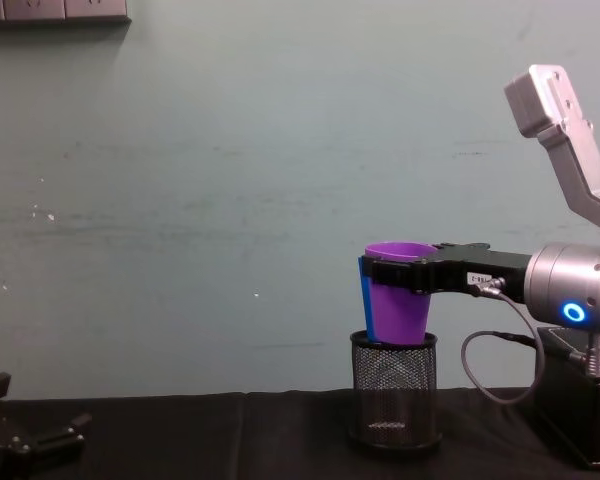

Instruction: Pick up one cup with a gripper and tap it against the other cup.

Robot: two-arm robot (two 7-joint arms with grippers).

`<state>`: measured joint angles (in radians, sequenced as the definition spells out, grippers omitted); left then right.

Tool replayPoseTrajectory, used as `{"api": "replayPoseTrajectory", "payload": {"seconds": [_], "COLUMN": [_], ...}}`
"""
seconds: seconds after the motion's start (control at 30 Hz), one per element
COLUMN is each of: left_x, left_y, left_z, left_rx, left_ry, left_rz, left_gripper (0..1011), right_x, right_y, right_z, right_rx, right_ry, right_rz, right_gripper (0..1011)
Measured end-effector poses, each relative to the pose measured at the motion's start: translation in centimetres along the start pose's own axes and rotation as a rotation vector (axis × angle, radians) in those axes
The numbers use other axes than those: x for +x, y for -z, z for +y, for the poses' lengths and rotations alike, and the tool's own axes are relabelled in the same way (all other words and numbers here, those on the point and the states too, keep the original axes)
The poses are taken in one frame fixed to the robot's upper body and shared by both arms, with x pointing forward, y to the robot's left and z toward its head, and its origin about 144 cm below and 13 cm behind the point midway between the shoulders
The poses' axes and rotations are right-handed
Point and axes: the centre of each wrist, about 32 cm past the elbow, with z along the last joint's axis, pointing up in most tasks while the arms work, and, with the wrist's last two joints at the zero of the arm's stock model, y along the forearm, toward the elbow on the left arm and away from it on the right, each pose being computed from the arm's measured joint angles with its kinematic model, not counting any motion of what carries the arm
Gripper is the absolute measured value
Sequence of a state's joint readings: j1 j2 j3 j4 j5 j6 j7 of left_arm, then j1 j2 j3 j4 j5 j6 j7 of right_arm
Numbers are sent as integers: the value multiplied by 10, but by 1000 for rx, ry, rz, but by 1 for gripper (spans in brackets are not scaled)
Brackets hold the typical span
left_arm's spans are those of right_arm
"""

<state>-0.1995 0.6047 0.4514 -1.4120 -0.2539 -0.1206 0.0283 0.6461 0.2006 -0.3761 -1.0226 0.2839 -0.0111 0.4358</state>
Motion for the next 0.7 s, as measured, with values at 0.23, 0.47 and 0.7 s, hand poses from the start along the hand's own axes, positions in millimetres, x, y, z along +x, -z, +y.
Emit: {"api": "replayPoseTrajectory", "payload": {"seconds": [0.23, 0.47, 0.7], "left_x": [0, 0, 0], "left_y": [0, 0, 0], "left_z": [0, 0, 0], "left_rx": [0, 0, 0], "left_ry": [0, 0, 0], "left_rz": [0, 0, 0], "left_gripper": [1000, 1000, 1000], "right_x": [0, 0, 0], "right_y": [0, 0, 0], "right_z": [0, 0, 0], "right_rx": [0, 0, 0], "right_ry": [0, 0, 0], "right_rz": [0, 0, 0], "right_gripper": [722, 722, 722]}}
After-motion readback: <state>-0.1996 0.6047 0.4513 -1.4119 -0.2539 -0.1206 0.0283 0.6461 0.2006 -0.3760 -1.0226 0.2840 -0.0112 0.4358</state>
